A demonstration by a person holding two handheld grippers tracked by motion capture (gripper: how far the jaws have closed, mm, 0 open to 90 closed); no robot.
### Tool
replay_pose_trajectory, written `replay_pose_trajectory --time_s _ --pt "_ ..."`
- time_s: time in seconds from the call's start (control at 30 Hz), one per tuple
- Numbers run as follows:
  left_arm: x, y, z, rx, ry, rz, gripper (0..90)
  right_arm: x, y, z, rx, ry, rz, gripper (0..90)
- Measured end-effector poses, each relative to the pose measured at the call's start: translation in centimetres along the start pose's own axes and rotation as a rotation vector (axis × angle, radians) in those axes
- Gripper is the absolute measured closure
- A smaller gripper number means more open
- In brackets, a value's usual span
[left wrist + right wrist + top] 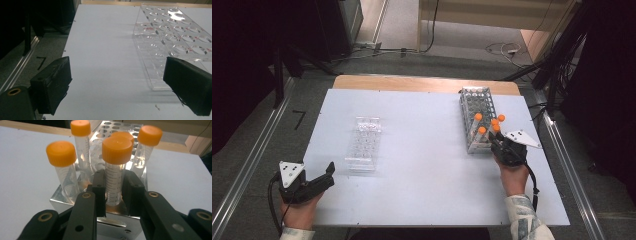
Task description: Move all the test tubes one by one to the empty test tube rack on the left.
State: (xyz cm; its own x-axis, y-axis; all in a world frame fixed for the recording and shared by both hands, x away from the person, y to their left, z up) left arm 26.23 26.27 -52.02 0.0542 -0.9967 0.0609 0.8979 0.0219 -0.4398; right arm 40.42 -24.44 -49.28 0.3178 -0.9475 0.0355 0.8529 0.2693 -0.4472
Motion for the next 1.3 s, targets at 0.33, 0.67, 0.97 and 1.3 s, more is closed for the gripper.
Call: replay_pose_trajectory --time_s 0.33,0.67,0.97,1.3 --pt "0.1 0.0 0.0 0.002 0.007 0.003 7.8 -0.5 -2.8 3.1 0.078 -0.018 0.005 71.3" --pt "0.4 -0.3 0.1 0.011 0.014 -0.001 7.8 -1.1 -5.4 4.2 0.109 -0.017 0.050 71.5" --pt "1.6 -0.8 0.3 0.021 0.036 -0.022 7.9 -2.1 -6.8 1.4 0.074 -0.004 0.114 71.5" --pt "3.8 -1.8 0.9 0.044 0.048 -0.088 8.1 -5.0 -7.3 0.0 0.046 -0.047 0.185 71.5"
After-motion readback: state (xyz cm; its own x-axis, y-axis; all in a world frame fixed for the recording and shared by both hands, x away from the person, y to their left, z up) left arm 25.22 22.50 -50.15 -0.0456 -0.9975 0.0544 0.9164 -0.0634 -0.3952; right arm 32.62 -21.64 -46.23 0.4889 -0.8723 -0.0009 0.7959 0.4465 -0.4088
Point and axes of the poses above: each handheld gripper's, and its own axes: y roughly forward along the jaws, z roughly out of its top, x roughly to its right, the point moved 9 cm from there along y, roughly forward along the jaws, and after that the axes turned 1 degree about z, right-handed, at the moved point
